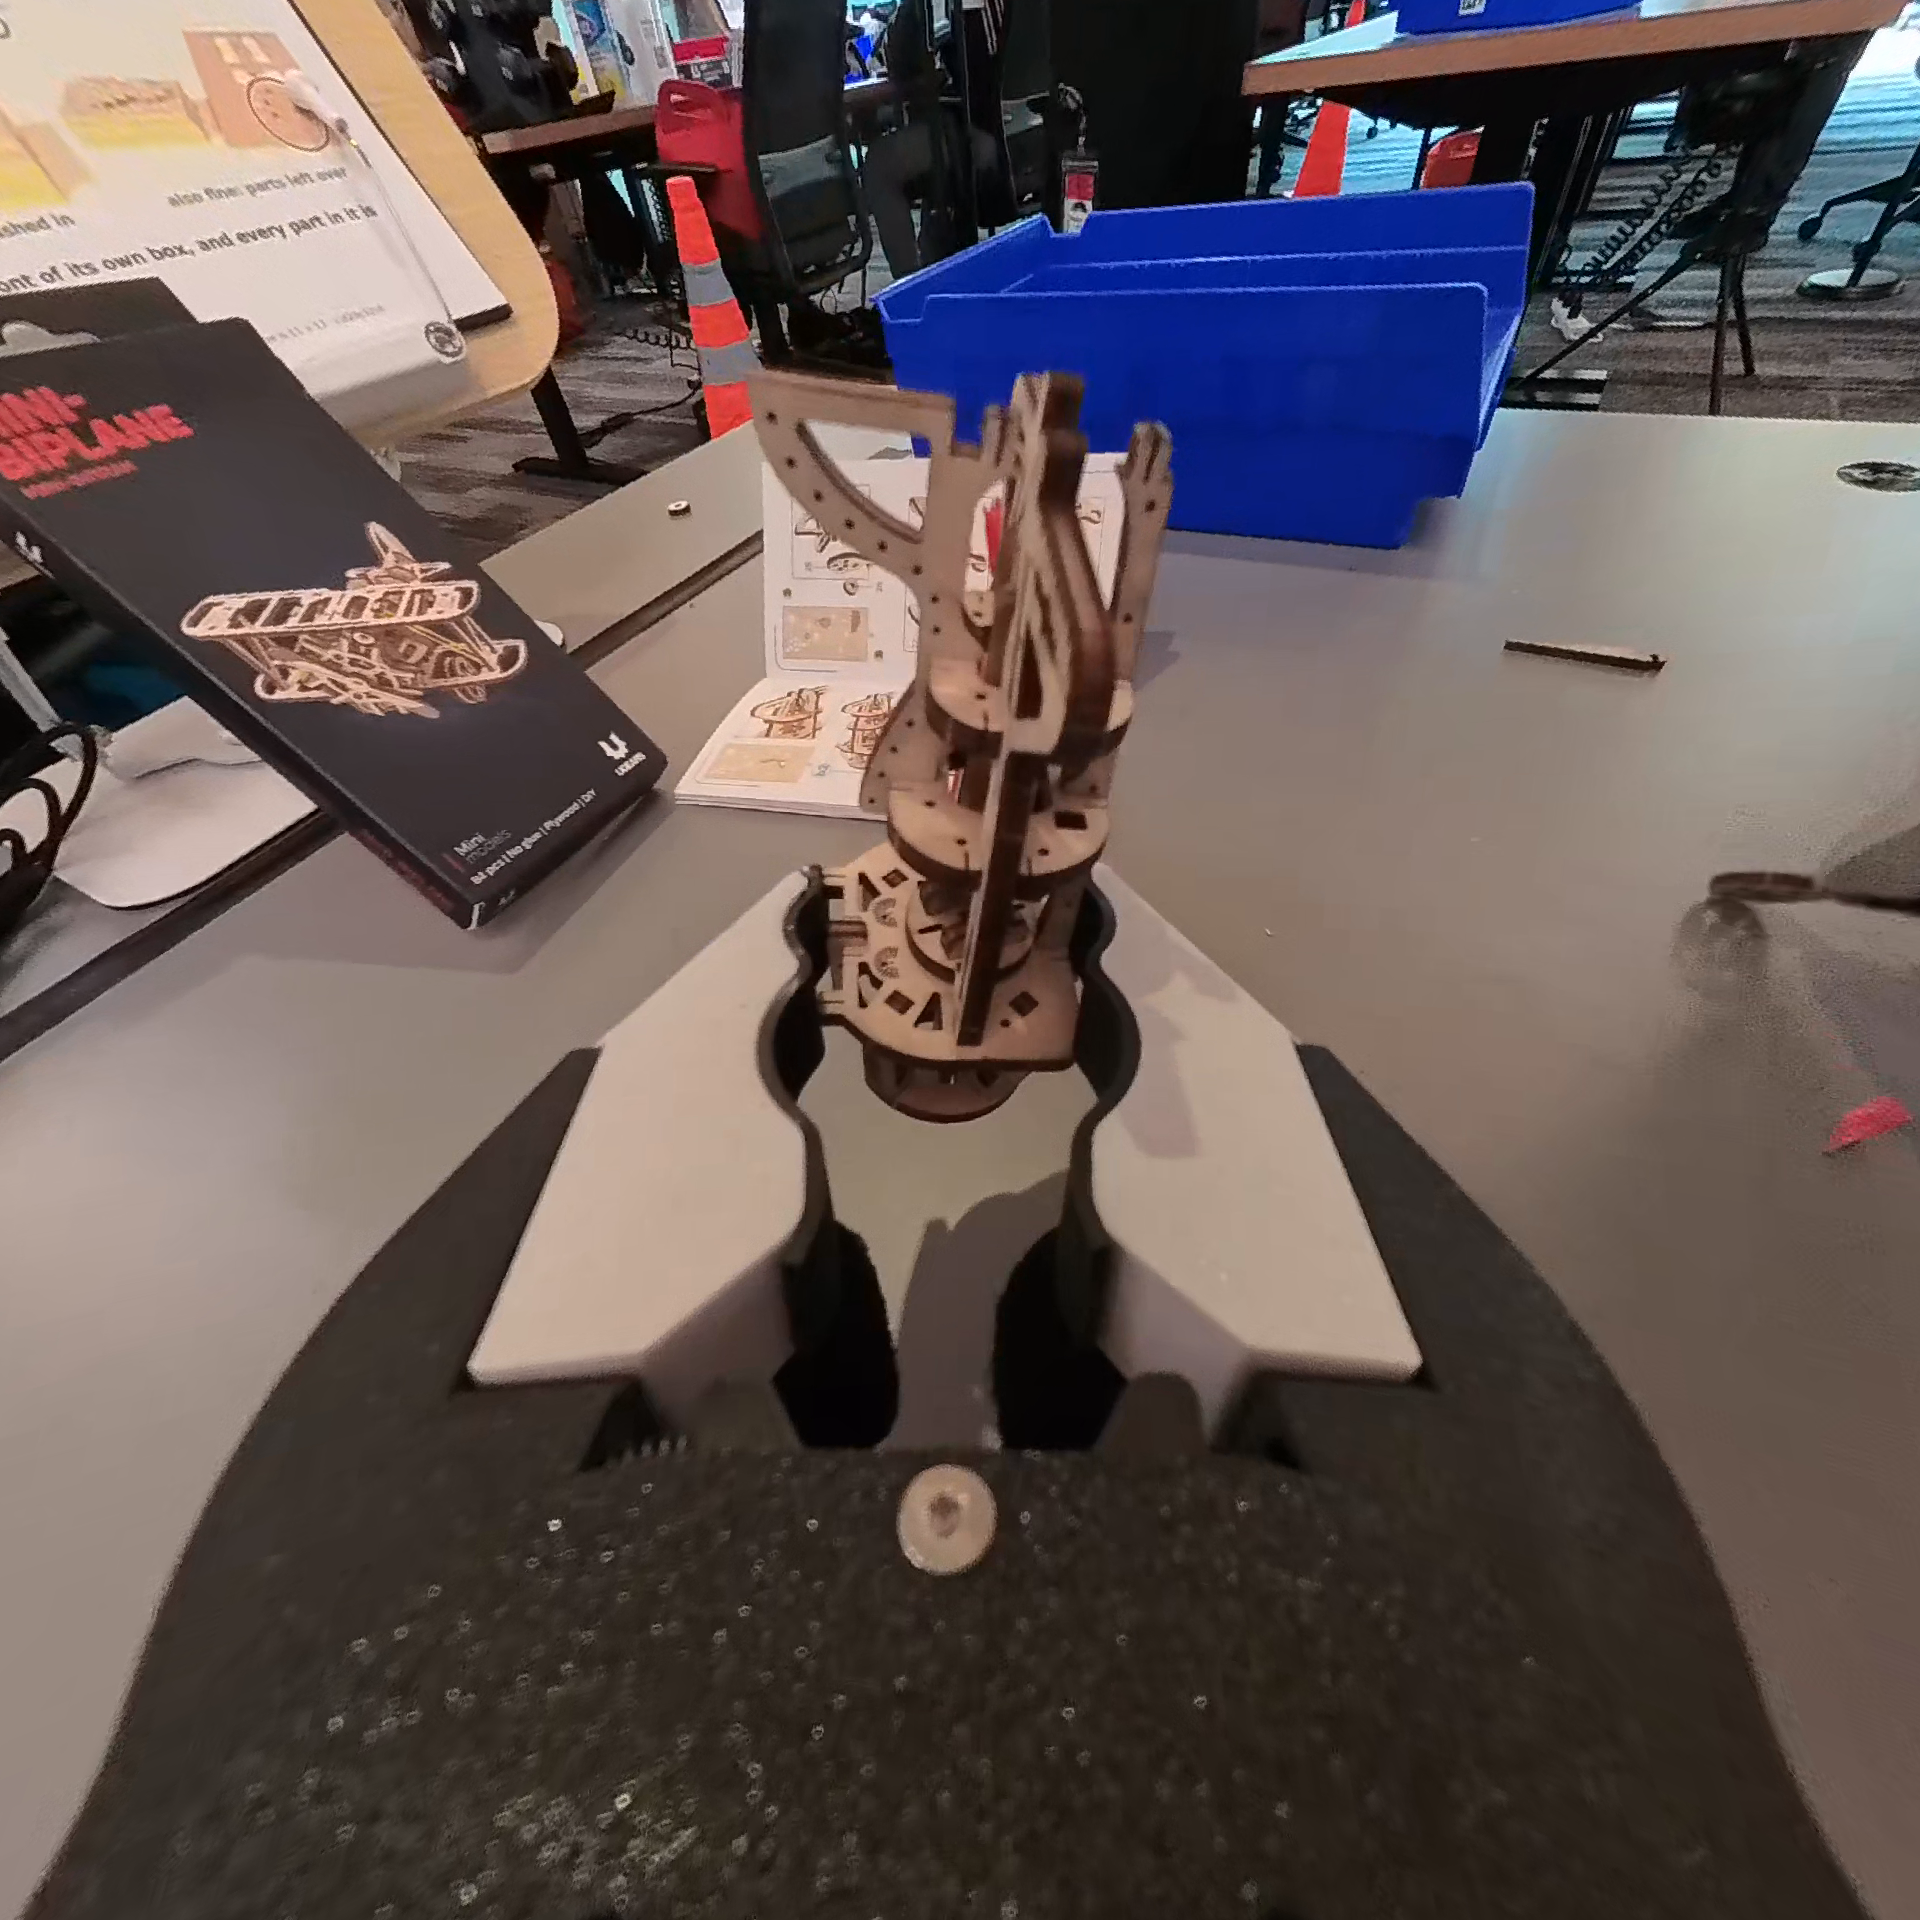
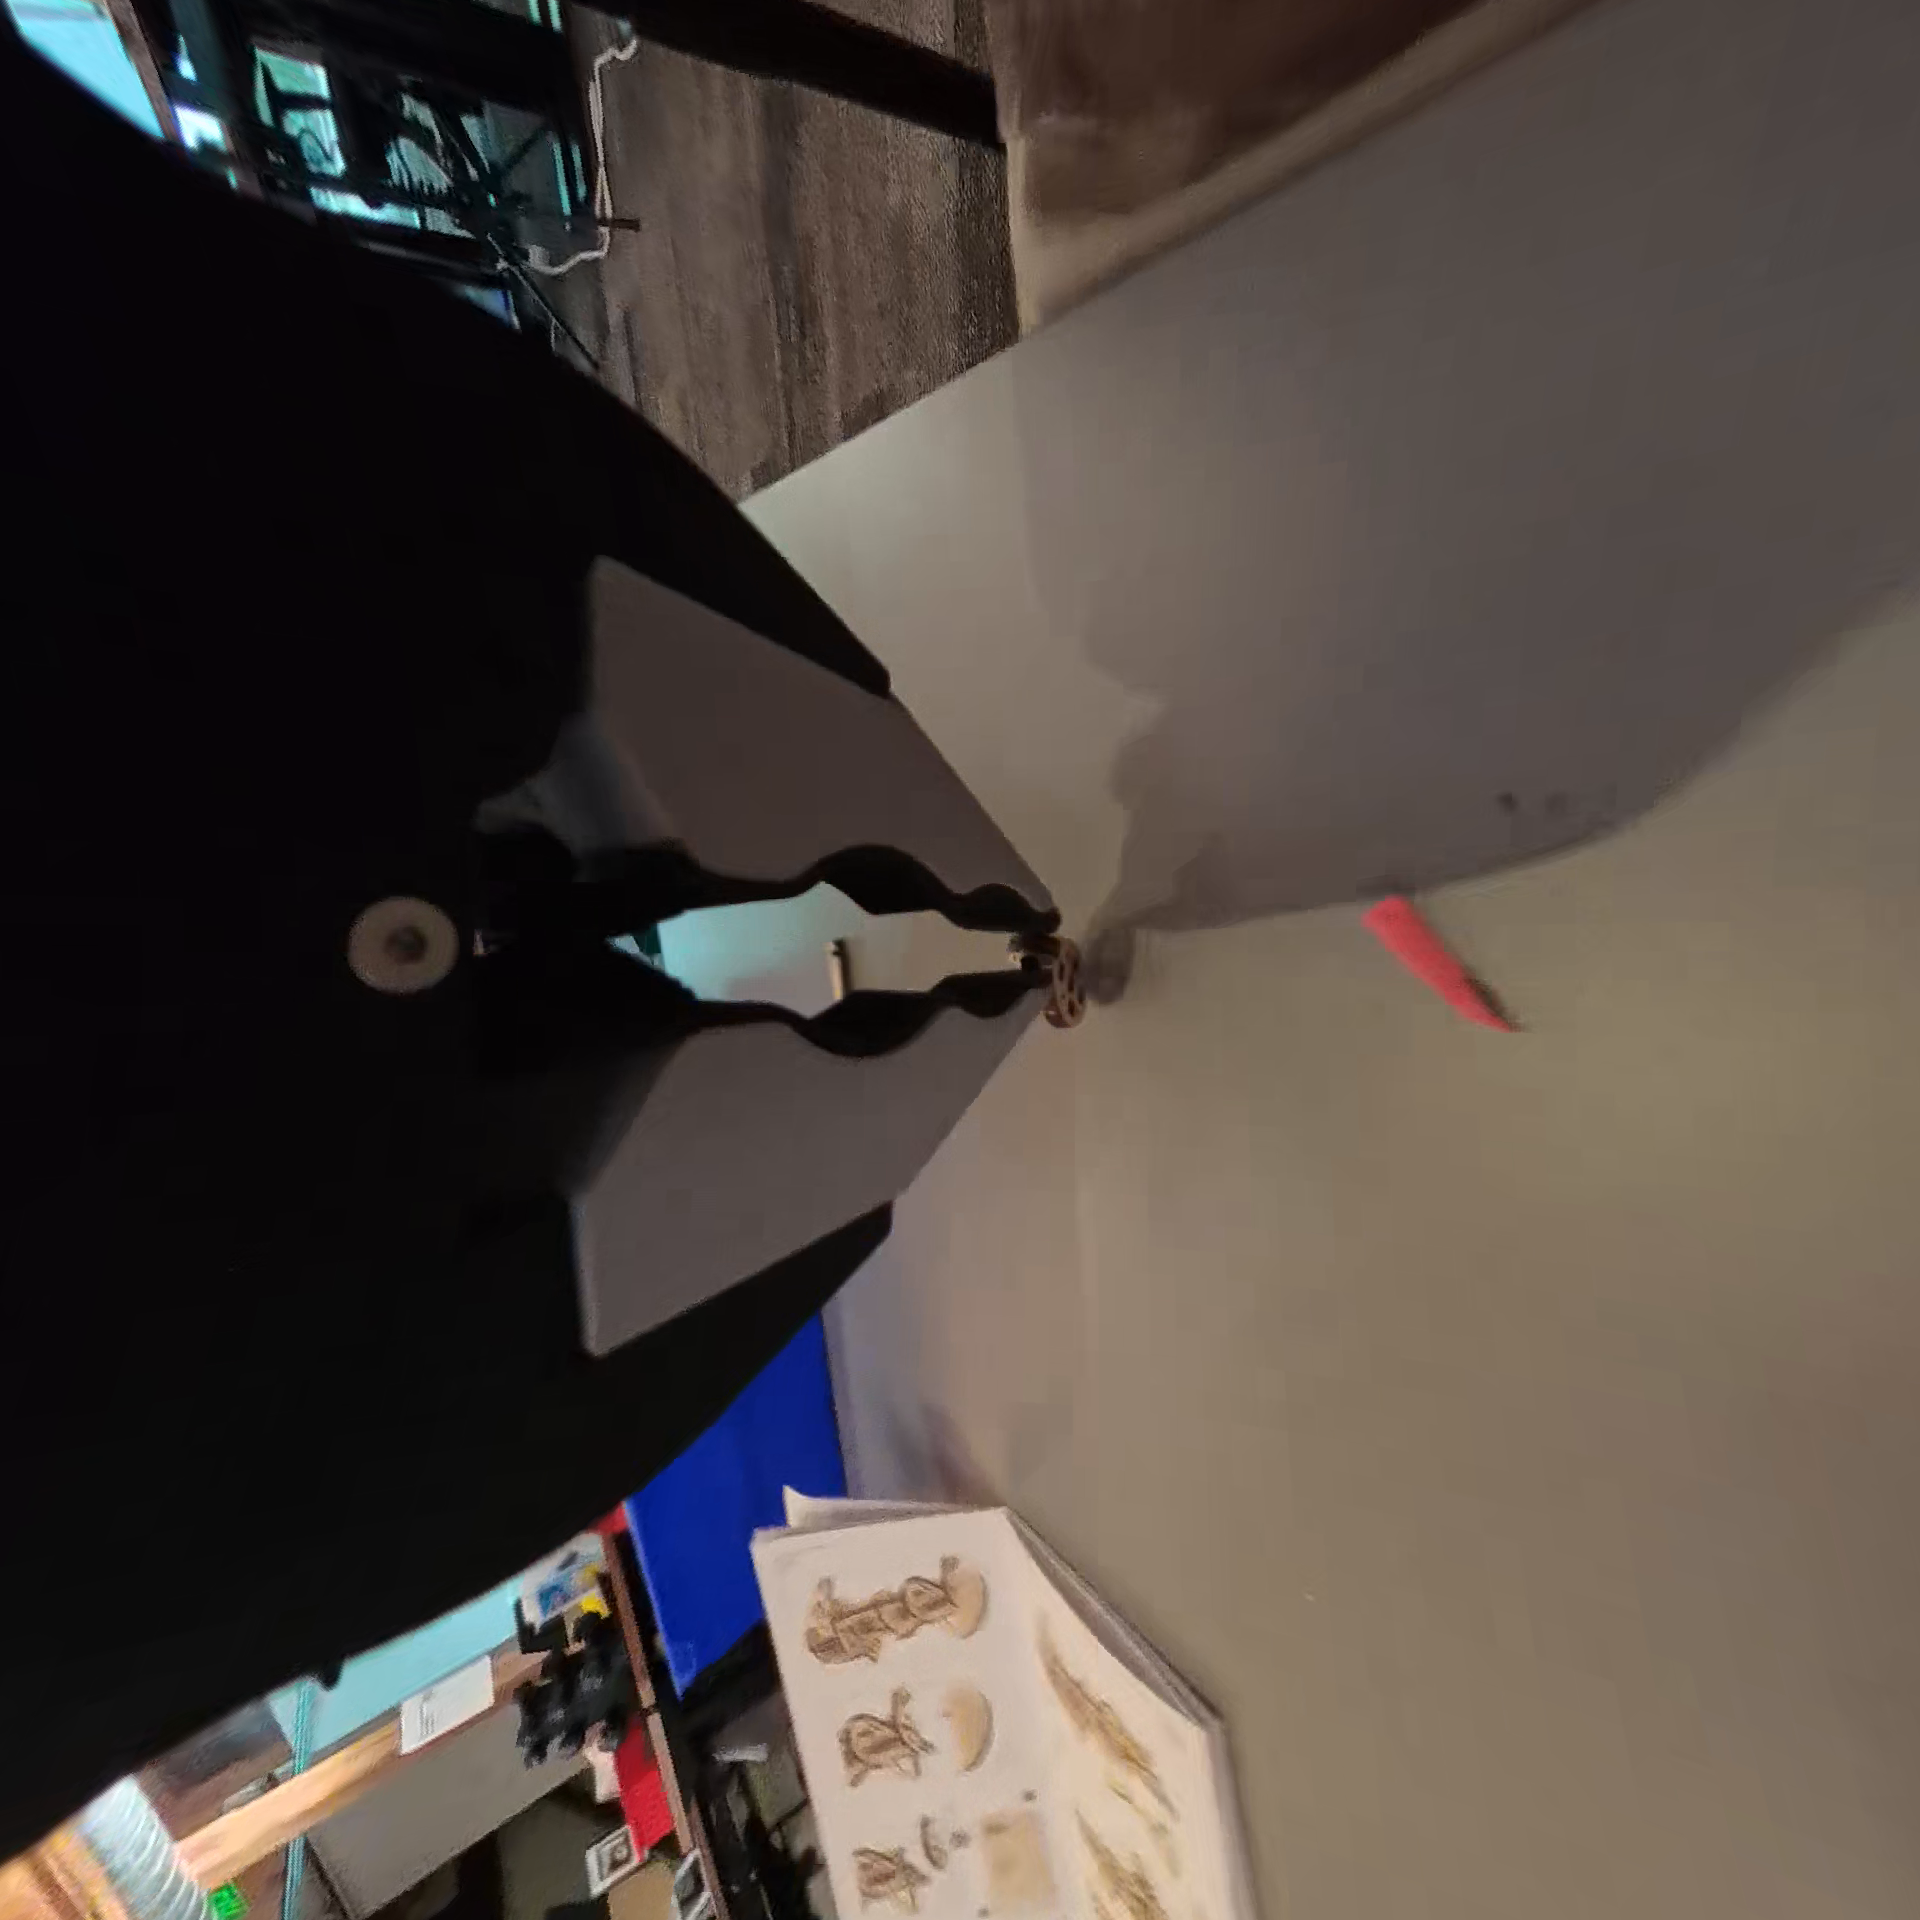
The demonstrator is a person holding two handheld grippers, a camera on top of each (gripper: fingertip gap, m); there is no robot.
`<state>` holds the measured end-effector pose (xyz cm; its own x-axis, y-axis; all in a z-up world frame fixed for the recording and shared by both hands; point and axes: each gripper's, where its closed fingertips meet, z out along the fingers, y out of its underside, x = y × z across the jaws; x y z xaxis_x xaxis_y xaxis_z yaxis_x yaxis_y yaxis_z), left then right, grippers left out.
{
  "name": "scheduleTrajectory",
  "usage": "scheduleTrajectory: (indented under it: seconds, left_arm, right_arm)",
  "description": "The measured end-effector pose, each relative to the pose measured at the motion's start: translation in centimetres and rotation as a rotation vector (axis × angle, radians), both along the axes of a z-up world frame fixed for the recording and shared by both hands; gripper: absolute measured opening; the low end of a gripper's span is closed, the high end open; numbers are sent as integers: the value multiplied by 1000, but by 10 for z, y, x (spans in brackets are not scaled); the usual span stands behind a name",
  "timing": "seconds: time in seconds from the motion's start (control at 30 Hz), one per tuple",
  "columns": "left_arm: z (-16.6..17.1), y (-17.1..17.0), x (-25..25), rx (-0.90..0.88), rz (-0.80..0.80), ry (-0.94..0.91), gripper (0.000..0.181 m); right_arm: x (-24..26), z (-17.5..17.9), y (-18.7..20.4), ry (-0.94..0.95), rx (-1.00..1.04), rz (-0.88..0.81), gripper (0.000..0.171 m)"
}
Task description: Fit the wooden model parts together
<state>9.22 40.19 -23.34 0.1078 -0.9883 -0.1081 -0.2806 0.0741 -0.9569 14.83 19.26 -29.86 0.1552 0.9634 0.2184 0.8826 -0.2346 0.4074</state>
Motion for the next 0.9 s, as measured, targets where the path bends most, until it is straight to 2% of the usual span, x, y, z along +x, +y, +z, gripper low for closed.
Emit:
scheduleTrajectory:
  seconds: [0.1,0.13,0.17,0.27,0.33,0.43,0.5,0.57,0.63,0.67,0.77,0.9]
  left_arm:
    - [0,0,0,0,-1,1,44]
    - [0,0,-1,0,0,1,44]
    - [-1,0,-1,-2,0,1,44]
    - [-1,1,-2,-7,3,1,44]
    - [-2,2,-2,-15,4,4,44]
    - [-3,2,-1,-30,-2,5,44]
    - [-4,1,1,-39,-8,11,44]
    - [-5,0,1,-44,-13,12,44]
    - [-4,0,1,-43,-13,11,44]
    - [-4,0,1,-40,-12,11,44]
    - [-4,0,0,-28,-7,11,44]
    - [-5,-1,1,-21,-8,16,44]
  right_arm:
    - [-10,-7,4,70,11,-7,9]
    - [-11,-8,3,106,26,-29,19]
    - [-11,-8,0,149,48,-65,27]
    - [-16,2,-6,355,202,-236,32]
    - [-17,23,0,550,440,-427,40]
    - [-6,41,5,810,826,-858,52]
    - [-7,23,-2,916,903,-1134,56]
    - [-16,0,-5,976,885,-1312,55]
    - [-27,-9,2,1054,861,-1397,65]
    - [-28,-10,6,1083,875,-1429,63]
    - [-20,-11,15,1073,901,-1440,51]
    - [-8,-14,26,976,885,-1329,31]
